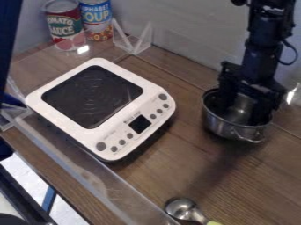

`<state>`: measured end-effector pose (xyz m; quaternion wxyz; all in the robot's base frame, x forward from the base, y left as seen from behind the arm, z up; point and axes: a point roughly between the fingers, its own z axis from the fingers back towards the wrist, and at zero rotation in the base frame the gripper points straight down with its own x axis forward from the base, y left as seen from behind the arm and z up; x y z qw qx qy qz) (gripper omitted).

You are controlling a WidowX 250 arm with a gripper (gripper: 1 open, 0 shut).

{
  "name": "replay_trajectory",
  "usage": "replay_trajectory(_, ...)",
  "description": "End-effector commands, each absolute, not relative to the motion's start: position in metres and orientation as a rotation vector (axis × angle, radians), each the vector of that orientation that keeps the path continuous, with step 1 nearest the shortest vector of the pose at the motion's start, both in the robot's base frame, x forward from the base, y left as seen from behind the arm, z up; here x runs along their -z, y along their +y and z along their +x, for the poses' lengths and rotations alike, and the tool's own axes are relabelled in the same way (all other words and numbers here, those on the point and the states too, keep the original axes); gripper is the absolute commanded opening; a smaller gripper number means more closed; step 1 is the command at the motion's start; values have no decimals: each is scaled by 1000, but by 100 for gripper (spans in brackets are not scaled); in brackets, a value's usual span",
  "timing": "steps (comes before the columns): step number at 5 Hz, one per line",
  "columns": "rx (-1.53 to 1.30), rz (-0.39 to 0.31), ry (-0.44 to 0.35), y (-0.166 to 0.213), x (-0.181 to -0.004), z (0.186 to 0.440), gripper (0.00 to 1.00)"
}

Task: Remove silver pot from the white and black stove top and place it on the table

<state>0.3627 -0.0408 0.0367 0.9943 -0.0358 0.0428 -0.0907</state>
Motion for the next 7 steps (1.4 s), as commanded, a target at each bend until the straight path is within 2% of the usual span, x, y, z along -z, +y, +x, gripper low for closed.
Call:
replay_trajectory(1,208,-68,22,-41,-55,371,100)
replay_trajectory(3,197,-70,23,-28,-55,370,100)
replay_trajectory(7,98,-65,9,-47,-60,378,100)
